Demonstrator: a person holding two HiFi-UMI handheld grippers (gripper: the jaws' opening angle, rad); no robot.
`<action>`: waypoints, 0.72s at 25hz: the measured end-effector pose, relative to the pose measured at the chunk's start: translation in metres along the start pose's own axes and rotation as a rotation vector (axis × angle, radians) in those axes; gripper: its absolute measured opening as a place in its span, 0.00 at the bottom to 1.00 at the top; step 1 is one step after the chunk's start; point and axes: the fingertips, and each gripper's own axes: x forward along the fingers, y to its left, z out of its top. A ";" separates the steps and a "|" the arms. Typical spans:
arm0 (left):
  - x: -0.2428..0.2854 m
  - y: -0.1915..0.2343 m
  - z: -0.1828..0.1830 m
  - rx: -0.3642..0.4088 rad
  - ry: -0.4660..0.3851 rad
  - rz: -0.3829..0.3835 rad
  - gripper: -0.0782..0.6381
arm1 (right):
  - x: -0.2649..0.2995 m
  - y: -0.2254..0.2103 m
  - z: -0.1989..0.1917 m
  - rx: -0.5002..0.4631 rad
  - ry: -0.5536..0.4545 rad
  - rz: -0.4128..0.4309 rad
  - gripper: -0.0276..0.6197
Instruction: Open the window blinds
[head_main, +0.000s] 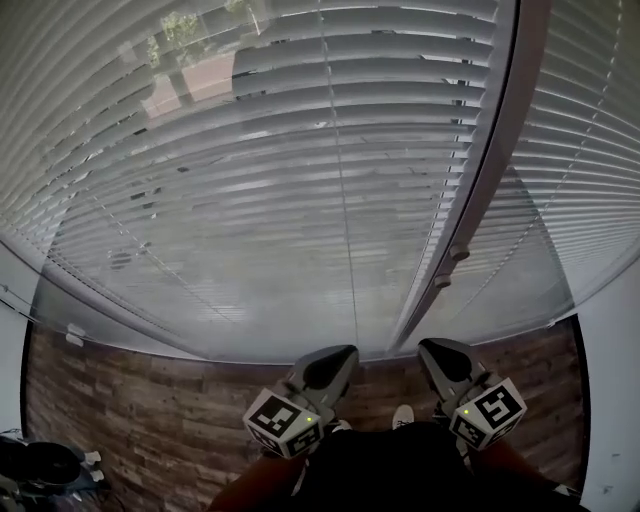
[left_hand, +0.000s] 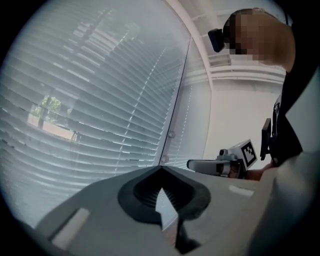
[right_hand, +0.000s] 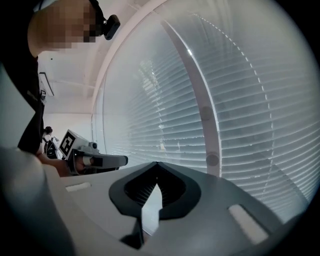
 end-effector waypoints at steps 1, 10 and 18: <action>0.008 -0.002 0.002 0.004 -0.009 0.008 0.11 | -0.002 -0.008 0.002 -0.004 0.001 0.007 0.08; 0.039 -0.018 0.000 0.023 -0.035 0.117 0.11 | -0.028 -0.050 0.009 -0.044 -0.024 0.076 0.08; 0.032 -0.014 -0.014 0.041 0.004 0.151 0.11 | -0.028 -0.059 -0.010 -0.004 -0.039 0.070 0.08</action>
